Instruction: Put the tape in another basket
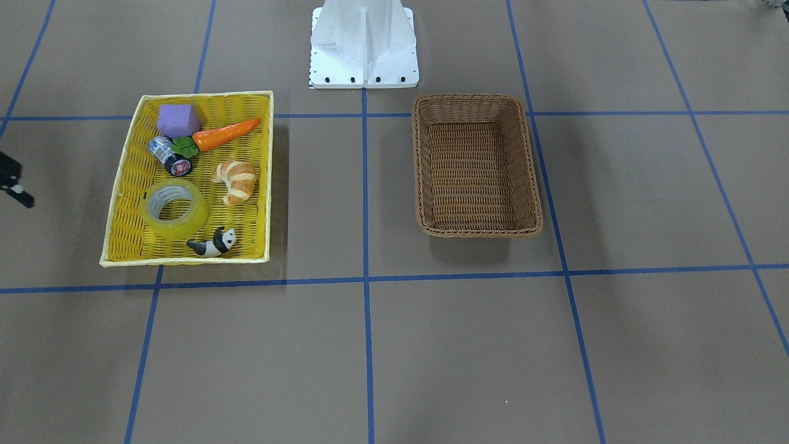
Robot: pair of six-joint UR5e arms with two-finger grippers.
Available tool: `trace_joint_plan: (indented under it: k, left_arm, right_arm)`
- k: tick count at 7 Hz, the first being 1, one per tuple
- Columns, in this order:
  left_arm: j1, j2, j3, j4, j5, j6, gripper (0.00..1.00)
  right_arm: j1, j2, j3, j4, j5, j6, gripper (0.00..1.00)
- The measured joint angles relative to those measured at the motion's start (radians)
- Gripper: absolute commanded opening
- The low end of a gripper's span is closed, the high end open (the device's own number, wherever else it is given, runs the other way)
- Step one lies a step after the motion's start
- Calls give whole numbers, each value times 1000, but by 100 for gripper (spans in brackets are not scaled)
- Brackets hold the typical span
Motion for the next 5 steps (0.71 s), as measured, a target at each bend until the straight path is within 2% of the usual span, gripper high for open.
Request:
trace_joint_plan:
  k: [3, 5]
  left_arm:
    - [6, 0, 2, -4, 0, -1, 99]
    - [8, 0, 2, -6, 0, -2, 99]
  right_arm:
    - [-213, -7, 2, -4, -192, 21, 94]
    - [-274, -15, -14, -3, -233, 2, 89]
